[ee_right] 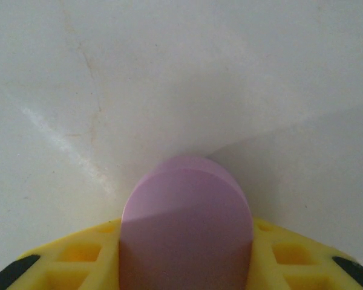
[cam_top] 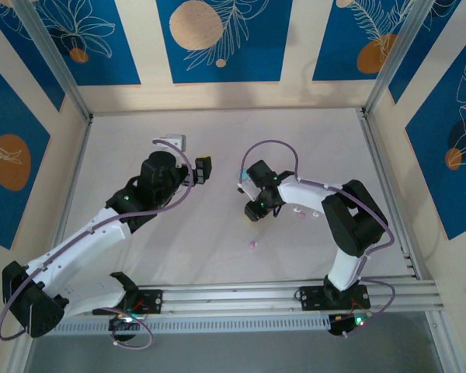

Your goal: Insert wireless bluetooth earbuds into charging case

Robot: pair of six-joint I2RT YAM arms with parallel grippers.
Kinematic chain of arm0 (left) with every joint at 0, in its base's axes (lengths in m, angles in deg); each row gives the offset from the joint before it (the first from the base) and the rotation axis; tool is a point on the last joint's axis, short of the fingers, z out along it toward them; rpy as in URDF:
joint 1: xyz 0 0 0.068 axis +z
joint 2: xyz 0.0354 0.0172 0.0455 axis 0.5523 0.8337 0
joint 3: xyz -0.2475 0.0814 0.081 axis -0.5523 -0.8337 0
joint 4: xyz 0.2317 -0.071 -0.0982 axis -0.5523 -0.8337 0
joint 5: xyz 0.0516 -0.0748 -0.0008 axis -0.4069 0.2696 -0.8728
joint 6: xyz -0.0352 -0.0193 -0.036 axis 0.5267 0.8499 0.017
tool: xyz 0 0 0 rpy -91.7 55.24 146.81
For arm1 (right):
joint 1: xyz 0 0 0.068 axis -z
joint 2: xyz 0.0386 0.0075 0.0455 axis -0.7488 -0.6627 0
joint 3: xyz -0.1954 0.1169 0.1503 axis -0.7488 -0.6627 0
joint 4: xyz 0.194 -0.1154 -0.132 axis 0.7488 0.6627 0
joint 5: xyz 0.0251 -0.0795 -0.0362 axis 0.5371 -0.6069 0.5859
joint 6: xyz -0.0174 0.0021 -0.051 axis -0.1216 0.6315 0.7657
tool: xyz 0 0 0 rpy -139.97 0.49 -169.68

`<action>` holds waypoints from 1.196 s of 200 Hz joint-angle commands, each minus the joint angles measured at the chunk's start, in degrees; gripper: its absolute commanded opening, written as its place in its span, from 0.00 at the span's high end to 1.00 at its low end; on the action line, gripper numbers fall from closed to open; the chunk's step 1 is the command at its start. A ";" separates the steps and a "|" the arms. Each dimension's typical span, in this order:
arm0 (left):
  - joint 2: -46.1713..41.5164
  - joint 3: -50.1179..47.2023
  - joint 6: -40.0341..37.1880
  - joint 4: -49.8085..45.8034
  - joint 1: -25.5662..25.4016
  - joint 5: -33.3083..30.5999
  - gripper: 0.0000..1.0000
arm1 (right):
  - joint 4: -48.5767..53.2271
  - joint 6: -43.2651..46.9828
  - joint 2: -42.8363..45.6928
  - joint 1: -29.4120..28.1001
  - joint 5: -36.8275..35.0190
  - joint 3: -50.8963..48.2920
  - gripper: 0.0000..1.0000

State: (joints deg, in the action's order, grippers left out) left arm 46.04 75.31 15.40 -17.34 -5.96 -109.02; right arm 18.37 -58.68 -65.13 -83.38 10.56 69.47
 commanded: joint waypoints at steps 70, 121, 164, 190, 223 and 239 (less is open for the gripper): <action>2.47 2.12 1.14 6.18 1.25 18.29 0.04 | -21.82 15.41 30.84 0.00 14.18 -10.39 0.69; 8.98 9.00 -0.33 5.81 1.08 41.48 0.19 | -24.46 19.15 35.10 0.22 15.80 -7.61 0.69; 10.30 9.28 1.08 6.45 1.01 43.15 0.25 | -26.69 19.08 35.67 0.57 16.74 -6.75 0.68; 11.42 9.51 1.96 6.70 1.07 43.70 0.28 | -29.82 17.76 35.35 0.81 17.30 -7.28 0.68; 13.31 11.26 2.32 5.19 1.08 45.68 0.36 | -31.00 17.58 34.65 0.97 16.70 -7.19 0.68; 14.11 11.60 2.84 5.61 1.04 46.93 0.40 | -30.78 17.62 34.52 0.97 17.03 -7.02 0.68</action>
State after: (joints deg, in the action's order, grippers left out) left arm 58.89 84.03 17.08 -12.59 -5.22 -65.66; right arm -9.94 -40.89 -30.75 -82.75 26.29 60.84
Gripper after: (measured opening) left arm 0.631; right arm 0.410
